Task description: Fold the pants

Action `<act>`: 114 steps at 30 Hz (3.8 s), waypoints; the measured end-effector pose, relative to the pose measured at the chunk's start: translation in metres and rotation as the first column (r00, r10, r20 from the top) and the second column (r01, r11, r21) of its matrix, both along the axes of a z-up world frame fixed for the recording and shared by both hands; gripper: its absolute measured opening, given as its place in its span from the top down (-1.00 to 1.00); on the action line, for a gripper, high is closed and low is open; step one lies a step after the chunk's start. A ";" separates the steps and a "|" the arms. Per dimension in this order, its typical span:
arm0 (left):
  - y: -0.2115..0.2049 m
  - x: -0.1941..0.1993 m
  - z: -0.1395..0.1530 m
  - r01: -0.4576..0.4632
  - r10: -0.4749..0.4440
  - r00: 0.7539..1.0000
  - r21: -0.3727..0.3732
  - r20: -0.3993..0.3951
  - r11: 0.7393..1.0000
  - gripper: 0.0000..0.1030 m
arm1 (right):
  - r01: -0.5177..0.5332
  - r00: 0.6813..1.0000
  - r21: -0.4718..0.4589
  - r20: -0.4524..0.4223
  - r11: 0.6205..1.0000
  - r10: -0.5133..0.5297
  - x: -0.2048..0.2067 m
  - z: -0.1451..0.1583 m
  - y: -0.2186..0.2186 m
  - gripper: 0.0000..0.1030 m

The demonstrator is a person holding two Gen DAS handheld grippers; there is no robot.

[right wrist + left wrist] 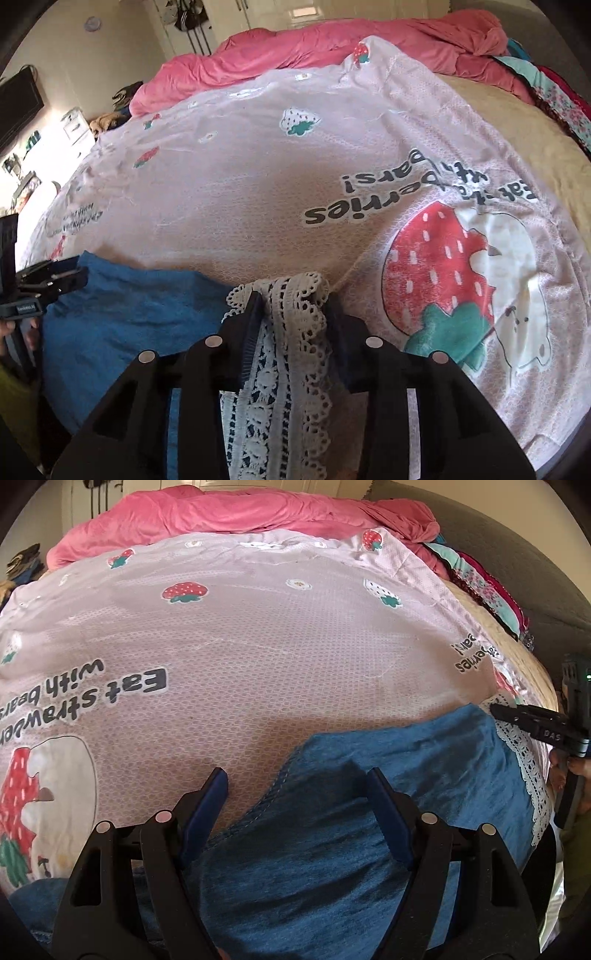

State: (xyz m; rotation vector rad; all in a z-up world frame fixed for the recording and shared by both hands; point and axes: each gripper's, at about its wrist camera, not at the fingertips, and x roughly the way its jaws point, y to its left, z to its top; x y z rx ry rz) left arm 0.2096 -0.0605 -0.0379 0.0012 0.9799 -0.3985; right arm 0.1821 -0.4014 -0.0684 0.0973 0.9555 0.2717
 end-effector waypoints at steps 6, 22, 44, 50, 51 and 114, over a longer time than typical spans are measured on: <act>-0.011 0.005 -0.005 -0.004 0.004 1.000 0.040 0.015 0.999 -0.35 | 0.029 0.999 0.088 -0.020 0.996 -0.028 0.007 -0.008 -0.010 0.31; -0.018 -0.004 0.007 -0.042 0.044 0.996 -0.024 0.081 0.999 0.93 | -0.086 0.988 -0.085 0.123 0.993 0.096 -0.030 0.016 0.029 0.64; 0.001 0.021 -0.003 -0.177 0.172 0.973 0.019 0.154 0.984 0.95 | -0.038 0.997 -0.167 0.064 0.985 0.050 0.044 -0.005 0.024 0.35; 0.015 0.015 0.007 -0.191 0.194 0.967 -0.031 0.166 0.981 0.73 | 0.052 0.988 0.006 0.142 0.999 -0.052 0.000 0.028 -0.014 0.08; 0.017 0.012 0.010 -0.191 0.195 0.966 -0.040 0.171 0.981 0.69 | 0.060 0.987 0.027 0.147 0.998 -0.063 -0.011 0.033 -0.019 0.02; 0.043 -0.123 0.035 -0.177 0.166 0.972 0.056 0.169 0.983 -0.63 | 0.127 0.976 0.046 0.172 0.991 -0.133 -0.168 0.036 -0.025 -0.07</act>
